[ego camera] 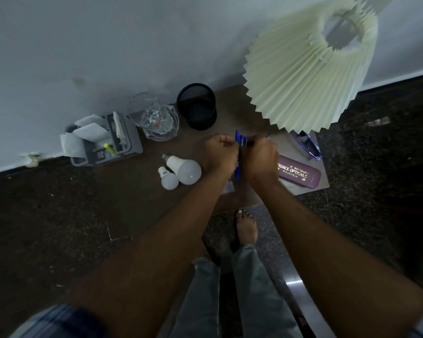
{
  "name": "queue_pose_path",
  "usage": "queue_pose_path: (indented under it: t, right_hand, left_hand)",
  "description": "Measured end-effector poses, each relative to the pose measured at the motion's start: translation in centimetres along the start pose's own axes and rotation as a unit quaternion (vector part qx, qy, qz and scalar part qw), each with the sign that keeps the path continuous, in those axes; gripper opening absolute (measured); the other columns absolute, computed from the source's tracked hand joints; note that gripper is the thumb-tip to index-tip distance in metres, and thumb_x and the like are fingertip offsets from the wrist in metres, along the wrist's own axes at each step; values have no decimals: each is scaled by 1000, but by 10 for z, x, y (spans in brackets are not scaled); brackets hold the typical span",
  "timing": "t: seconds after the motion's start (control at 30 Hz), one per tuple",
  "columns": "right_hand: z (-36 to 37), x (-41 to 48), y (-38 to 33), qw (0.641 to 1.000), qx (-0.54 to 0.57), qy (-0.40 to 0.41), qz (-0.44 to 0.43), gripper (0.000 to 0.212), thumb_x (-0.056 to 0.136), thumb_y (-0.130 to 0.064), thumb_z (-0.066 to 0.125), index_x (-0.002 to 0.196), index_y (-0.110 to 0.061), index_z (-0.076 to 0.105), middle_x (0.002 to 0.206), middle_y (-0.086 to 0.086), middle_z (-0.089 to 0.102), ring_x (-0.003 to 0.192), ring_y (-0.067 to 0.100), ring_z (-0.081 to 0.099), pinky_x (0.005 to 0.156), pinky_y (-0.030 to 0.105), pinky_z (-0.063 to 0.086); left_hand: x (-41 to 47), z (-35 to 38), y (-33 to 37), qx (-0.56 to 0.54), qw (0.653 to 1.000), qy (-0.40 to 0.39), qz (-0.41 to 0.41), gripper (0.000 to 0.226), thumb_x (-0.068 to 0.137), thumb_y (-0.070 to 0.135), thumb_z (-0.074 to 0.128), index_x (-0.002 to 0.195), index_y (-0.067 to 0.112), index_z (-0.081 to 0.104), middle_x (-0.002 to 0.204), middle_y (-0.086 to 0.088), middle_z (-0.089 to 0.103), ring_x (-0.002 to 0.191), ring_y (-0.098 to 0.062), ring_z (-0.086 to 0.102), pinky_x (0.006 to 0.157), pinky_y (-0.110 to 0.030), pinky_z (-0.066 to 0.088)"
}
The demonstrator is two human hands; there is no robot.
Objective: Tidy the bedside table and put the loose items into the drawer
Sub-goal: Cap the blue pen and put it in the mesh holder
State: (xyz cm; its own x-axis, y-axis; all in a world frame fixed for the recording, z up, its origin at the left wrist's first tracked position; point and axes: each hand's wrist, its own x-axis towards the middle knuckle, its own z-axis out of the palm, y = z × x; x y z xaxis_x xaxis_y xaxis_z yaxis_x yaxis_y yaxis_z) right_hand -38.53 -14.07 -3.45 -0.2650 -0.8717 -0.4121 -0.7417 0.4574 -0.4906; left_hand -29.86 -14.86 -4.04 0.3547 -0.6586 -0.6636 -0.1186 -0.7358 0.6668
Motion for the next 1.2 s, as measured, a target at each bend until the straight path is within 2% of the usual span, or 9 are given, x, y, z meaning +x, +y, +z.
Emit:
queue_pose_path:
  t: [0.1,0.3,0.5,0.63,0.73,0.8,0.93,1.07,1.2]
  right_hand:
    - [2,5,-2,1000,-14,-10,5,15,92,-6,56,91,-2,71,88,19,68,79,37,67,70,41,56]
    - [4,8,-1,1000,2,-18,10,13,87,-5,57,79,1,66,81,22,66,75,38,65,62,37,46]
    - [2,4,1,1000,23,-14,2,16,88,-10,58,77,-2,66,78,18,65,73,35,63,61,34,44]
    - [-5,-2,0,998,65,20,-6,20,91,-12,60,75,-4,70,72,11,66,67,27,65,59,32,47]
    - [-9,-4,1,995,97,13,-10,20,90,-11,60,75,-5,70,71,11,68,67,26,68,66,43,58]
    - [-12,-5,1,993,115,15,-3,19,88,-13,62,71,-11,69,69,7,69,68,22,68,68,40,58]
    - [-15,-7,0,991,134,21,6,31,85,-20,68,57,-27,55,63,-5,65,65,13,65,66,29,53]
    - [-17,-6,3,988,153,2,3,15,81,-25,73,68,-26,65,68,-11,68,67,3,65,65,23,53]
    - [-15,-8,1,959,272,-43,64,12,82,-21,77,86,-11,75,80,6,75,79,25,74,78,46,62]
  left_hand:
    - [4,3,-1,9,1000,0,4,30,89,4,66,73,29,62,74,12,65,67,0,62,52,-9,44]
    - [8,6,-10,6,1000,-10,5,23,89,6,69,78,26,69,75,11,66,77,-10,68,69,-21,54]
    - [6,4,-10,-3,1000,-6,5,9,90,6,69,91,15,73,88,2,73,72,-1,63,58,-10,48]
    - [5,2,-9,32,999,8,12,24,87,8,73,73,25,62,94,-8,75,85,-19,71,77,-32,59]
    - [3,4,-9,107,994,25,19,18,85,16,76,72,20,64,78,2,69,70,-10,64,58,-24,50]
    - [1,5,-8,153,987,39,22,9,85,15,72,78,11,69,74,0,68,63,-9,59,48,-21,41]
    - [-2,7,-5,181,982,50,7,13,91,12,62,79,11,66,80,-2,66,66,-13,59,49,-23,37]
    - [-7,6,-3,155,987,38,2,11,92,14,63,88,10,73,82,-1,70,74,-16,64,53,-23,43]
    - [-21,-11,-7,50,998,30,9,12,91,23,68,79,22,66,75,6,69,71,-14,69,63,-29,55]
